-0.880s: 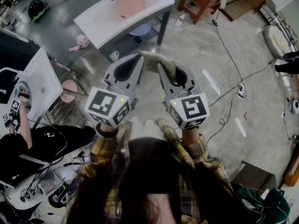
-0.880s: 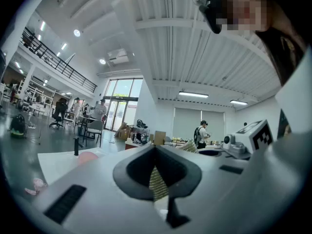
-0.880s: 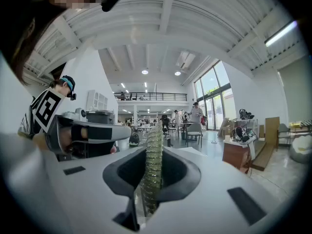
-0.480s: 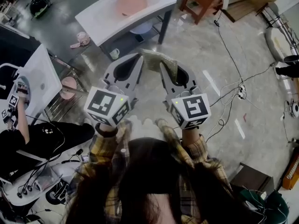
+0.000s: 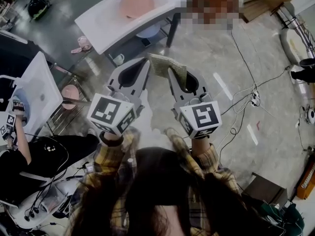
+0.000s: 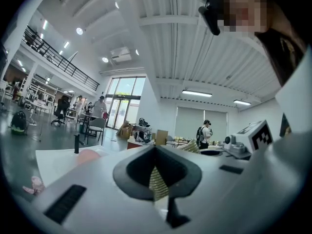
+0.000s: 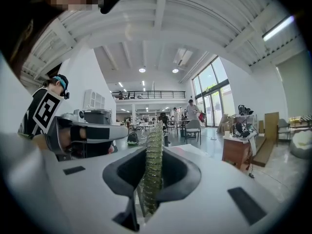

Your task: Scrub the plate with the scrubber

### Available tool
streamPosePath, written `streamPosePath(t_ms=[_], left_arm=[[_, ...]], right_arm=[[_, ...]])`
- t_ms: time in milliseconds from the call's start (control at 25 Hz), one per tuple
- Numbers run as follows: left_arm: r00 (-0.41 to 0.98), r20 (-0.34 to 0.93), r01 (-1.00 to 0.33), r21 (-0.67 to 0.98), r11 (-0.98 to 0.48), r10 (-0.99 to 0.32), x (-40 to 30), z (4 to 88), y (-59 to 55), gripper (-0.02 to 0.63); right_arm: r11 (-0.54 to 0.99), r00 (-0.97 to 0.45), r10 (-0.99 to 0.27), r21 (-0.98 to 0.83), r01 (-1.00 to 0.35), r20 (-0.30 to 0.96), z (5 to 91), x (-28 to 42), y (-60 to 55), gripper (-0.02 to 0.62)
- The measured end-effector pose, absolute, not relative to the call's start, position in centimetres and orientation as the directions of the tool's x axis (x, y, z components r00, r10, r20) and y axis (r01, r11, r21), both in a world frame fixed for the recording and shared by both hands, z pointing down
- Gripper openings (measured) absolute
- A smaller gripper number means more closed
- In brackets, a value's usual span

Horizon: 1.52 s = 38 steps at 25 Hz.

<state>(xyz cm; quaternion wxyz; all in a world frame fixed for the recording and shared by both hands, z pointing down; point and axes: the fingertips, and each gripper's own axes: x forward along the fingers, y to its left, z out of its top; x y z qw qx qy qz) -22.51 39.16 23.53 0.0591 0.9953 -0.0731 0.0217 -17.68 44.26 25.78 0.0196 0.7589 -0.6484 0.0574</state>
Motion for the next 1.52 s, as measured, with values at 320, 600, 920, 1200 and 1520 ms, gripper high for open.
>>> streamPosePath(t_ms=[320,600,920,1200,1520], left_arm=[[0.988,0.035,-0.151,0.106,-0.983,-0.148,-16.0,23.1,26.7,0.014],[0.986,0.018,-0.168,0.101,-0.981,-0.167,-12.1,22.0,15.5,0.014],[0.979,0.034,-0.204,0.161,-0.965,-0.202,-10.8,23.6,8.7,0.014],[0.969,0.07,-0.244,0.144,-0.959,-0.236,-8.5,24.8,5.9,0.014],[0.938,0.075,-0.345,0.14,-0.928,-0.337,-3.6,25.3,0.2,0.014]], right_arm=[[-0.158,0.153,-0.982,-0.036,-0.987,0.112,25.8,-11.3,32.3,0.075],[-0.15,0.148,-0.982,-0.012,-0.989,0.114,24.8,-6.5,21.2,0.075],[-0.161,0.158,-0.975,-0.007,-0.987,0.159,26.0,-3.9,15.9,0.075],[-0.134,0.129,-0.98,-0.021,-0.991,0.154,26.7,-0.8,12.7,0.075],[-0.022,0.015,-0.987,-0.044,-0.999,0.158,27.7,4.7,6.2,0.075]])
